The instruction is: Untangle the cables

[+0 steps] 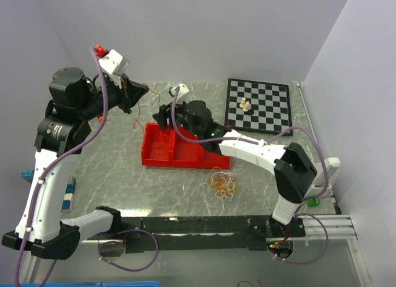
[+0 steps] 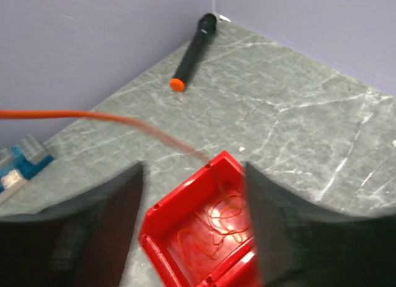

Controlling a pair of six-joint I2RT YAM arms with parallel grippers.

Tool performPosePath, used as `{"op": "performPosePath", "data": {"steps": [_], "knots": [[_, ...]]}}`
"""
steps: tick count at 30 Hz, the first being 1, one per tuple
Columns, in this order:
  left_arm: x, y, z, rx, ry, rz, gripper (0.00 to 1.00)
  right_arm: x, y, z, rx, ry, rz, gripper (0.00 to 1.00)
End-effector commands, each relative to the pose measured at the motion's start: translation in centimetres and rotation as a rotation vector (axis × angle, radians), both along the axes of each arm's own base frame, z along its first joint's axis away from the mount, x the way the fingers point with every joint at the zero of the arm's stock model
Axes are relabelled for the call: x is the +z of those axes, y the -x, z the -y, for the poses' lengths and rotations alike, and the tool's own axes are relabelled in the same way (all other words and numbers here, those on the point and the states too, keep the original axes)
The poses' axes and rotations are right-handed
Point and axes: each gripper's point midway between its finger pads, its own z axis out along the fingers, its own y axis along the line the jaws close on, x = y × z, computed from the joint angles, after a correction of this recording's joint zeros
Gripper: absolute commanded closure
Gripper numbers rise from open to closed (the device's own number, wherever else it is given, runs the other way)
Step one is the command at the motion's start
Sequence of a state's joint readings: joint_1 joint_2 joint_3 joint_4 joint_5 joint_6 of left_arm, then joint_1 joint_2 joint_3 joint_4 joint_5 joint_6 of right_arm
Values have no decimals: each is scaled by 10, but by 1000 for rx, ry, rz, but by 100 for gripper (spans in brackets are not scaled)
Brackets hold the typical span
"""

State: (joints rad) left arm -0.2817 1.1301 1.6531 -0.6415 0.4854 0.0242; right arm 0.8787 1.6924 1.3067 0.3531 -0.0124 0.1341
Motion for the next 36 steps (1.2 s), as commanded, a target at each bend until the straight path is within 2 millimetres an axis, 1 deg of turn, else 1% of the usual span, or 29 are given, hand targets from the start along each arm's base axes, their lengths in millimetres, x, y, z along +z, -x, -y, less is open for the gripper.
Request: {"op": "performPosePath", "data": {"steps": [1,2,3,4,5,8,10,12,14,17,18,21,24,25,26,29,31,33,36], "knots": [[19,0,-2,8,25,32,99,-3,-24,0,-71,-25,-27,47],[19,-1,-3,14,24,33,99,-6,-28,2,-90,-26,-45,58],[20,-3,-4,21,25,36,99,-9,-29,3,-95,-27,-61,73],[19,-5,-5,32,23,35,99,-13,-29,4,-107,-26,-76,90],[18,-9,-7,49,23,40,99,-14,-27,6,-108,-32,-89,100],[15,-23,-11,108,72,16,99,-13,-13,7,-81,-52,-114,100],[7,-37,-13,142,95,8,99,-13,0,5,-57,-62,-124,100],[-7,-52,-13,166,124,-15,99,-15,13,3,-28,-87,-153,100],[-19,-67,-12,190,176,-34,99,-20,23,0,4,-113,-187,100],[-43,-84,-10,197,267,-96,99,-34,37,-4,35,-119,-227,100],[-46,-88,-8,191,292,-110,99,-38,40,-6,41,-120,-237,100],[-54,-95,-3,178,357,-149,99,-50,45,-6,47,-124,-269,100],[-59,-103,-2,176,387,-156,99,-54,48,-6,60,-126,-277,100],[-65,-106,-2,178,387,-172,99,-53,50,-7,71,-126,-277,100],[-62,-109,-1,176,396,-152,99,-53,51,-8,80,-127,-279,100],[-71,-114,0,178,399,-177,99,-56,55,-10,98,-123,-282,100],[-76,-115,2,172,403,-194,99,-58,52,-11,96,-113,-282,100],[-86,-115,3,174,408,-222,99,-57,50,-14,93,-105,-278,100],[-105,-116,3,188,416,-267,99,-59,44,-19,81,-86,-283,100]]}}
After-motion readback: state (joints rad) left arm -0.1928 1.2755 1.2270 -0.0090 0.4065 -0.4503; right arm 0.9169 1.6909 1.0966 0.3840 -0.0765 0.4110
